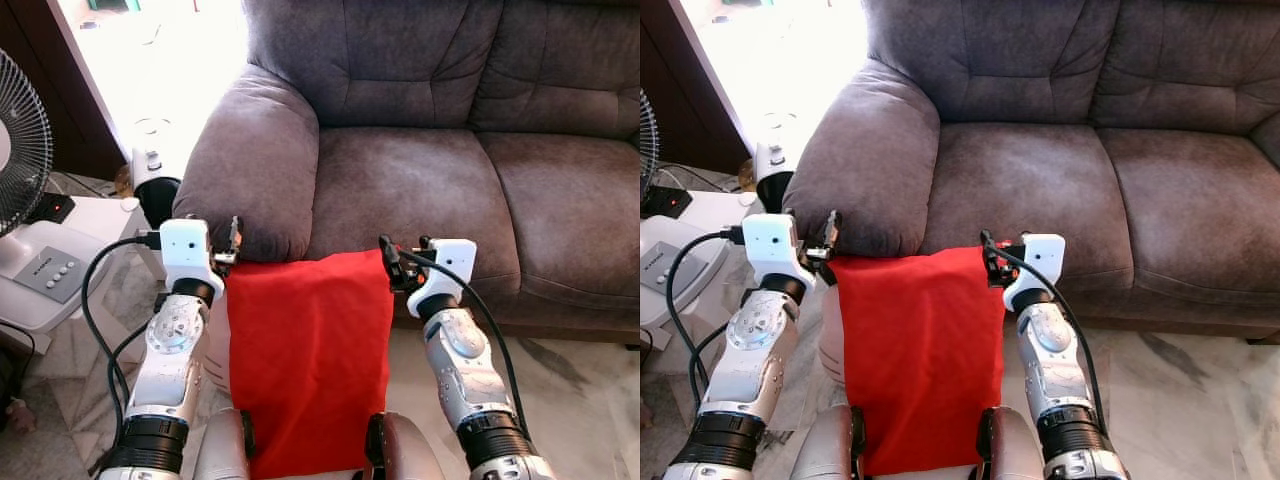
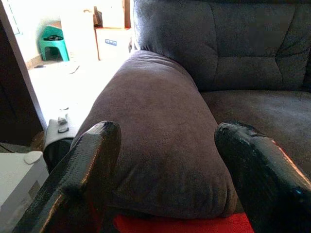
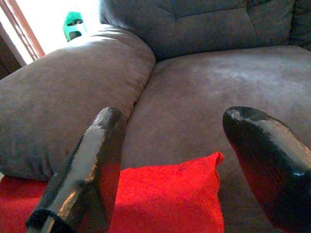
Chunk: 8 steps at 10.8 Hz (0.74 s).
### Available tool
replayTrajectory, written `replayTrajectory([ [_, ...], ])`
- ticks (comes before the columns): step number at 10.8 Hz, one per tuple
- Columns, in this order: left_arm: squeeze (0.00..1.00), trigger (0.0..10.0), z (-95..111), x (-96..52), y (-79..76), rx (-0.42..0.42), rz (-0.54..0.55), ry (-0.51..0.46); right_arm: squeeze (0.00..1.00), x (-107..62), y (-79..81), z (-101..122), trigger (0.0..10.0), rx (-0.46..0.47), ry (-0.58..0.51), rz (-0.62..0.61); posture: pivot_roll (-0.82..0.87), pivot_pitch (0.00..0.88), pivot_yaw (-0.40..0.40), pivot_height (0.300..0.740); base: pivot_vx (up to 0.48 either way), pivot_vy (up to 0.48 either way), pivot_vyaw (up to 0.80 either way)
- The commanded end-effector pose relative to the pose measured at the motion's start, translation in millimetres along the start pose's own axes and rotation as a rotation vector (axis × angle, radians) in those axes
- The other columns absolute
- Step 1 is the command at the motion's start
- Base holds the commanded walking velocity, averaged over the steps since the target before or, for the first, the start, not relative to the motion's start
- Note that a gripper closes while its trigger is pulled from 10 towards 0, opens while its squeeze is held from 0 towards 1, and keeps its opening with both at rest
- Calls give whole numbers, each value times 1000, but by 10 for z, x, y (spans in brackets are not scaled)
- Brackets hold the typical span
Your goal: Move the pillow to the sofa from floor
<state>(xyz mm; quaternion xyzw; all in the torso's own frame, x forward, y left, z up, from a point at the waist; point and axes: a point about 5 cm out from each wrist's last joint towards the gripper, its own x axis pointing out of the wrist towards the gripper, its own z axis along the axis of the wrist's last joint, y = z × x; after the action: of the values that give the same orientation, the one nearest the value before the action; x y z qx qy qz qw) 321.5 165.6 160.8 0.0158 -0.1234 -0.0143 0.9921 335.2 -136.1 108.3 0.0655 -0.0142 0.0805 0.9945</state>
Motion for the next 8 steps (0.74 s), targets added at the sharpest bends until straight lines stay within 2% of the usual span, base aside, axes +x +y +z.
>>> replayTrajectory([
  [1, 0, 10000, -38, -15, -6, 9, -9, 20, 0, 0, -10, -37, 10000, 1, 22, -6, 89, 161, -36, 612, 0, 0, 0],
  [2, 0, 10000, -39, -15, -7, 9, -9, 21, 0, 9, -10, -33, 10000, 16, 25, -9, 89, 161, -36, 612, 0, 0, 0],
  [4, 0, 10000, -40, -16, -8, 9, -10, 22, 0, 8, -18, -24, 10000, -1, 16, -19, 89, 162, -36, 578, 0, 0, 0],
  [8, 0, 10000, -40, -18, -9, 8, -10, 22, 0, 0, -2, -26, 10000, -2, 13, -4, 88, 162, -36, 578, 0, 0, 0],
])
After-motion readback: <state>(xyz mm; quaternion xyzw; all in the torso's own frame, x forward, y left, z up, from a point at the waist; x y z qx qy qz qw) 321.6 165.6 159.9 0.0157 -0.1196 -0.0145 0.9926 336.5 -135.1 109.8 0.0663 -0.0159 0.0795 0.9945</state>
